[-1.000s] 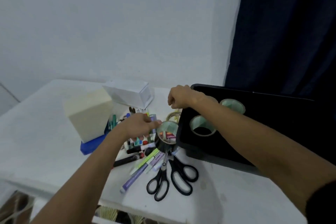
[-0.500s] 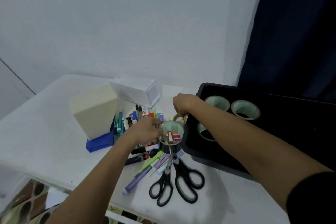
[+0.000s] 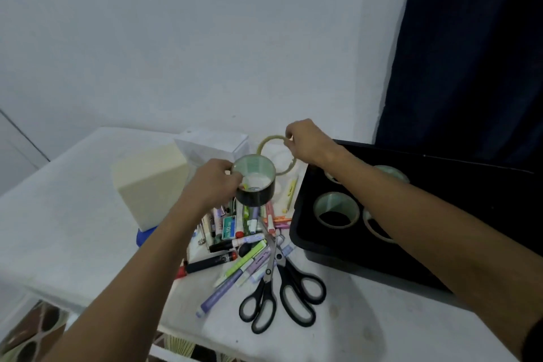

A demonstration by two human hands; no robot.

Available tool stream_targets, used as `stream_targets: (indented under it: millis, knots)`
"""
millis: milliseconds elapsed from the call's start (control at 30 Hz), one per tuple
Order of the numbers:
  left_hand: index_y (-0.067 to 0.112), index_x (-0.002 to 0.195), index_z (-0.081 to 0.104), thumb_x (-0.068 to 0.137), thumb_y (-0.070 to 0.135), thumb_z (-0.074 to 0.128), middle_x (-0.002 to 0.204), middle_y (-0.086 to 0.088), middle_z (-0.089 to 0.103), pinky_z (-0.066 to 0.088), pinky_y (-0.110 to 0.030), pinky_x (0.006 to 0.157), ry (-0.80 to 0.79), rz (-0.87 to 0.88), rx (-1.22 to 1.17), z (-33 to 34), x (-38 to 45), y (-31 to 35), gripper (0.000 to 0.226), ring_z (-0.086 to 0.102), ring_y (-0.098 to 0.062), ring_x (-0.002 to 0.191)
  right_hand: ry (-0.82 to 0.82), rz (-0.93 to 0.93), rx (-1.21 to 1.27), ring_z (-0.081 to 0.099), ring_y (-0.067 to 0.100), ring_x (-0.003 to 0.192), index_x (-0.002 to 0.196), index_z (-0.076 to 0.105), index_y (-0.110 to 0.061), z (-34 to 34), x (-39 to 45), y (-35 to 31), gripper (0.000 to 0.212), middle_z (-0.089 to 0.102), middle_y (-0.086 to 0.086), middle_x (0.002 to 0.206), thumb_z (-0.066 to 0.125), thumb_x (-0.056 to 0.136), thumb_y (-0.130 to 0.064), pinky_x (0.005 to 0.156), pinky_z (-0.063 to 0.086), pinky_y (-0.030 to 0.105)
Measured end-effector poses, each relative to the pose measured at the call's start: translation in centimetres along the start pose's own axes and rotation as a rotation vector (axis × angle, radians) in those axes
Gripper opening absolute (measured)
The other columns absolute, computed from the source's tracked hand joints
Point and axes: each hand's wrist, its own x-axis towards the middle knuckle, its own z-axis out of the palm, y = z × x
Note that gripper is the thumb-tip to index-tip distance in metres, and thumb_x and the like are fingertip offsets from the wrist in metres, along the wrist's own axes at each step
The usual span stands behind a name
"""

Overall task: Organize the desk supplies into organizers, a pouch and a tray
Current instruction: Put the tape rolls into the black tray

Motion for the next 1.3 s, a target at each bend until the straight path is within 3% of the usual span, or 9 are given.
stream_targets:
  millis: [167,267,333,467,633,833,1067,1167,1300]
  knots:
    - [0.01,0.089,0.067,0.087,0.018,0.047,0.061,-0.006,0.062,0.042,-0.023,0.049,-0.033,0.105,-0.079,0.9,0.6,4.9,0.021,0.054,-0.019,0.046,0.251,0.205,0.066,0.054,0.024,0.056,0.082,0.066,0.004,-6.2,-3.7,4.2,0.027,0.063,0.014,0.073,0.055,0.092,-0.018,0.052,0.047,0.029]
    - [0.007,0.081,0.064,0.084,0.016,0.047,0.06,-0.007,0.062,0.042,-0.022,0.044,-0.148,0.137,-0.095,3.6,1.0,8.0,0.02,0.053,-0.018,0.045,0.318,0.355,0.034,0.057,0.025,0.057,0.083,0.067,0.004,-8.8,-7.0,7.8,0.025,0.063,0.014,0.073,0.058,0.091,-0.018,0.053,0.052,0.033]
    - [0.004,0.075,0.063,0.081,0.013,0.046,0.061,-0.01,0.064,0.041,-0.021,0.041,-0.207,0.137,-0.109,5.6,1.5,9.5,0.02,0.053,-0.02,0.045,0.304,0.436,0.001,0.062,0.027,0.065,0.088,0.068,0.001,-9.6,-9.4,9.9,0.021,0.066,0.015,0.08,0.061,0.087,-0.018,0.06,0.057,0.036]
    - [0.0,0.075,0.063,0.078,0.009,0.044,0.064,-0.015,0.067,0.043,-0.022,0.04,-0.261,0.113,-0.114,8.6,2.7,11.3,0.021,0.056,-0.025,0.048,0.145,0.569,-0.127,0.063,0.027,0.081,0.099,0.067,-0.009,-9.9,-13.7,11.8,0.019,0.065,0.011,0.097,0.063,0.082,-0.018,0.066,0.052,0.032]
    - [0.001,0.077,0.059,0.079,0.005,0.042,0.062,-0.013,0.064,0.044,-0.024,0.04,-0.291,0.075,-0.156,10.8,3.9,12.4,0.017,0.055,-0.023,0.045,-0.056,0.502,-0.055,0.066,0.022,0.08,0.099,0.073,-0.014,-8.4,-16.1,11.1,0.017,0.068,0.006,0.096,0.065,0.085,-0.02,0.072,0.058,0.034]
    - [-0.001,0.094,0.059,0.085,0.005,0.043,0.064,-0.012,0.058,0.047,-0.026,0.044,-0.351,0.021,-0.286,12.8,5.0,14.6,0.019,0.051,-0.02,0.046,-0.104,0.438,0.018,0.066,0.023,0.082,0.094,0.074,-0.014,-5.4,-16.4,9.8,0.017,0.067,0.005,0.095,0.064,0.086,-0.025,0.076,0.058,0.036]
    - [-0.003,0.103,0.056,0.091,0.011,0.046,0.067,-0.011,0.057,0.047,-0.027,0.047,-0.42,-0.023,-0.335,14.3,5.8,14.9,0.021,0.051,-0.019,0.049,0.025,0.478,0.042,0.064,0.023,0.081,0.093,0.066,-0.014,-3.3,-16.6,9.1,0.017,0.066,0.005,0.091,0.068,0.082,-0.027,0.073,0.056,0.036]
    - [0.001,0.103,0.056,0.095,0.021,0.048,0.071,-0.01,0.057,0.046,-0.027,0.049,-0.448,-0.036,-0.361,14.5,5.9,14.3,0.023,0.051,-0.018,0.052,0.093,0.465,-0.086,0.064,0.025,0.082,0.095,0.063,-0.011,-2.8,-16.7,8.6,0.018,0.065,0.006,0.094,0.064,0.086,-0.026,0.061,0.043,0.029]
    - [0.004,0.104,0.056,0.096,0.029,0.049,0.073,-0.01,0.058,0.046,-0.026,0.051,-0.441,-0.021,-0.382,14.1,5.9,13.7,0.027,0.051,-0.018,0.053,0.15,0.473,-0.144,0.064,0.027,0.086,0.098,0.062,-0.008,-2.3,-16.5,8.2,0.019,0.064,0.01,0.099,0.061,0.089,-0.025,0.059,0.039,0.028]
